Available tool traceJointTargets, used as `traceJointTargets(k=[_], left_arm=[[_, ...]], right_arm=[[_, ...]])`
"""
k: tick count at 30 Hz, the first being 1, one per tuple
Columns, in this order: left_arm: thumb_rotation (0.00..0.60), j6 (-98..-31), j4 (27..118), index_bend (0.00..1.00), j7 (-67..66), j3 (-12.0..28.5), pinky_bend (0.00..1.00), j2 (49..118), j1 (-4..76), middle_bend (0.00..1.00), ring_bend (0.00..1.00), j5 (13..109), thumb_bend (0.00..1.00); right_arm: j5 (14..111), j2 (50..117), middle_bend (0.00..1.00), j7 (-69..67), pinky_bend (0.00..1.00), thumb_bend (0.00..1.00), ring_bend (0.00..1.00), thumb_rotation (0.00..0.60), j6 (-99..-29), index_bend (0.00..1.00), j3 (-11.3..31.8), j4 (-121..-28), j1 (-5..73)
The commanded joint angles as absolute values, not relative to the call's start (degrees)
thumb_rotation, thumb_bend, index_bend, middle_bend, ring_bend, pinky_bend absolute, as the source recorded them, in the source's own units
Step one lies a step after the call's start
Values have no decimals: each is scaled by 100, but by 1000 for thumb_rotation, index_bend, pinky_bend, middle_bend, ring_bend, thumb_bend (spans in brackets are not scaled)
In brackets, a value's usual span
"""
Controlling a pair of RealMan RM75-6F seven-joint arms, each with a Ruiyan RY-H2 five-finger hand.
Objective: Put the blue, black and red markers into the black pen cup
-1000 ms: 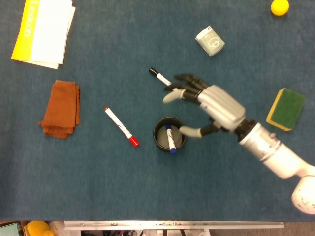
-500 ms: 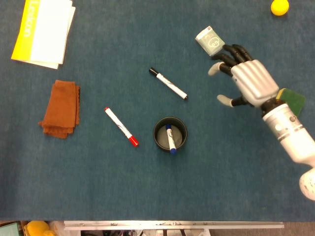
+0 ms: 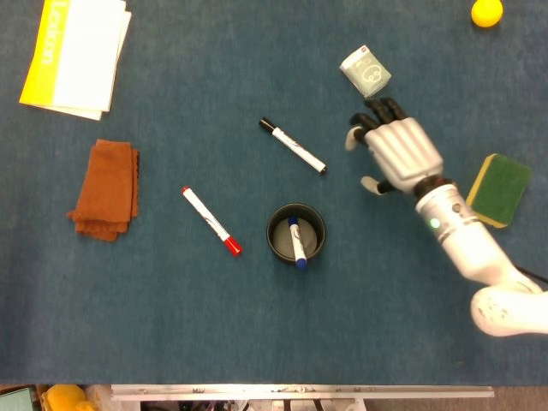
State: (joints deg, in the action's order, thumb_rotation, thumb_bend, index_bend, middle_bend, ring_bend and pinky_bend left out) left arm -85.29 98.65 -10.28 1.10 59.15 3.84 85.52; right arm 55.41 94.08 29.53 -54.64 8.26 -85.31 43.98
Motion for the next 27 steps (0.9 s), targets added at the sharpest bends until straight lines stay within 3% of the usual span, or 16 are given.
traceJointTargets(k=[1, 9, 16, 27], left_arm=[[600, -8541, 9877, 311, -1036, 110, 183, 5907, 382, 246, 173, 8566, 332], [600, -8575, 9900, 311, -1037, 97, 183, 5877, 346, 247, 173, 8560, 332], [600, -8619, 9895, 311, -1027, 94, 183, 5854, 308, 247, 173, 8552, 332], [600, -8670, 9892, 311, -1005, 94, 183, 5816, 253, 247, 173, 8524, 332]], right_arm=[[5491, 9601, 235, 3136, 7, 183, 0, 600, -5473, 433, 860, -8397, 4516], [5463, 9969, 237, 3325, 7, 192, 0, 600, -5331, 453, 820, -8062, 4689], [5416, 10043, 237, 3231, 7, 271, 0, 600, -5064, 453, 858, -7913, 4817], [5364, 10161, 237, 3622, 7, 280, 0, 600, -4908, 453, 688, -7706, 5019]])
